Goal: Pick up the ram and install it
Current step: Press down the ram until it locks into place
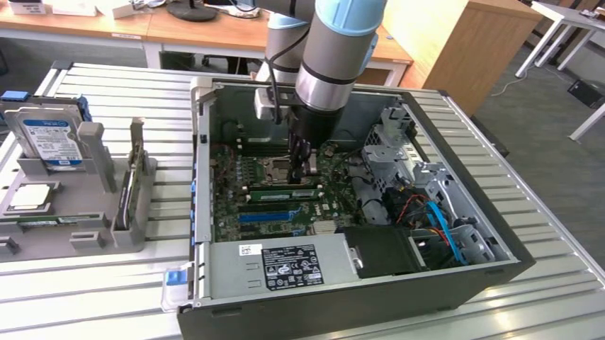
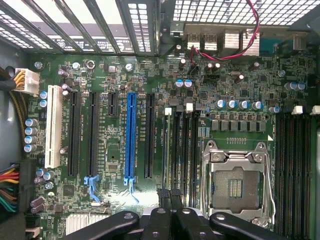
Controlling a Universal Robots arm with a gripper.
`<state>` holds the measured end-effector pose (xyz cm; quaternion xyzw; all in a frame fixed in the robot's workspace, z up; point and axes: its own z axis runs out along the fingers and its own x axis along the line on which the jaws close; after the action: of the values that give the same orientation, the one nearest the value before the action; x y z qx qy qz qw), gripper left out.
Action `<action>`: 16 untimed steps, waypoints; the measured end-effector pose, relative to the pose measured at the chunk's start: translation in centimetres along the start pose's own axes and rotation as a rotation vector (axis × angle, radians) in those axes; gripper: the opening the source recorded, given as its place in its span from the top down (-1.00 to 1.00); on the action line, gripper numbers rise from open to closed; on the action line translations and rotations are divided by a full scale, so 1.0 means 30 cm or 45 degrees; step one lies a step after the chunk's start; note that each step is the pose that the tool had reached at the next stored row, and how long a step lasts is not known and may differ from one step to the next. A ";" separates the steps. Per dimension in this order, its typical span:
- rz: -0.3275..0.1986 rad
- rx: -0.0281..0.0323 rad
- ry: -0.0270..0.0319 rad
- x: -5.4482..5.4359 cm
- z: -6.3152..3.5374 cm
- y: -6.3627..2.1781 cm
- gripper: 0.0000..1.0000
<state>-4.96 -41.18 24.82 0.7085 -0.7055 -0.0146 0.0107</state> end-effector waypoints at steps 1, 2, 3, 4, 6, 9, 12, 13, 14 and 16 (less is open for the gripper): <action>0.006 0.0001 -0.0004 0.000 0.000 0.000 0.80; 0.016 0.0001 -0.0008 0.000 0.000 0.000 0.80; 0.028 0.0001 -0.0012 0.000 0.000 0.000 0.80; 0.043 0.0002 -0.0017 0.000 0.000 0.000 0.80; 0.074 0.0004 -0.0028 0.000 0.000 0.000 0.80; 0.125 0.0006 -0.0045 0.000 0.000 0.000 0.80; 0.179 0.0010 -0.0065 0.000 0.000 0.000 0.80; 0.199 0.0010 -0.0071 0.000 0.000 0.000 0.80; 0.219 0.0012 -0.0079 0.000 0.000 0.000 0.80; 0.262 0.0014 -0.0094 0.000 0.000 0.000 0.80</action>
<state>-4.96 -41.18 24.82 0.6324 -0.7745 -0.0156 0.0091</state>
